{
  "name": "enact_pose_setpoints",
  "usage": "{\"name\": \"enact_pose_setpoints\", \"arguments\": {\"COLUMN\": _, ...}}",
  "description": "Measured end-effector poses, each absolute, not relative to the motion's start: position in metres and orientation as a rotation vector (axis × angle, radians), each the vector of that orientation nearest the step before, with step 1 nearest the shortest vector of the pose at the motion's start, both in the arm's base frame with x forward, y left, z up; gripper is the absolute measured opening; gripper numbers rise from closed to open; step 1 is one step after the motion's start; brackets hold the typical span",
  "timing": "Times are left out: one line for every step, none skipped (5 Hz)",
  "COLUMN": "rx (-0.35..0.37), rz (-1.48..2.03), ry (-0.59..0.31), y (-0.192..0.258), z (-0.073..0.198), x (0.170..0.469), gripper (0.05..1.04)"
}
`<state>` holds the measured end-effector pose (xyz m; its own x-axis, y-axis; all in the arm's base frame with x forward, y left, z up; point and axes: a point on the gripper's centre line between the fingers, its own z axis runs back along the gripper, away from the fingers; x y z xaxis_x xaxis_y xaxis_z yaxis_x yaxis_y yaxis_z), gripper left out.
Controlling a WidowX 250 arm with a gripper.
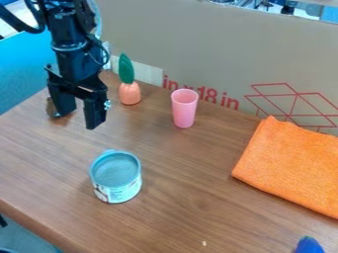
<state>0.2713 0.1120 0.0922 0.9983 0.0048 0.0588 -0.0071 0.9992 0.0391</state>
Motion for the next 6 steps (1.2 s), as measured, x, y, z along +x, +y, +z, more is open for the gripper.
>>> {"name": "enact_pose_setpoints", "arguments": {"rx": 0.026, "rz": -0.003, "ry": -0.026, "y": 0.11, "z": 0.083, "x": 0.269, "gripper": 1.002}}
{"name": "enact_pose_setpoints", "arguments": {"rx": 0.017, "rz": -0.112, "ry": -0.001, "y": 0.119, "z": 0.086, "x": 0.289, "gripper": 1.002}}
{"name": "enact_pose_setpoints", "arguments": {"rx": 0.066, "rz": -0.224, "ry": -0.014, "y": 0.134, "z": 0.103, "x": 0.306, "gripper": 1.002}}
{"name": "enact_pose_setpoints", "arguments": {"rx": 0.093, "rz": -0.293, "ry": -0.037, "y": 0.149, "z": 0.11, "x": 0.313, "gripper": 1.002}}
{"name": "enact_pose_setpoints", "arguments": {"rx": 0.109, "rz": -0.388, "ry": -0.083, "y": 0.16, "z": 0.117, "x": 0.327, "gripper": 1.002}}
{"name": "enact_pose_setpoints", "arguments": {"rx": 0.121, "rz": -0.43, "ry": -0.156, "y": 0.175, "z": 0.121, "x": 0.338, "gripper": 1.002}}
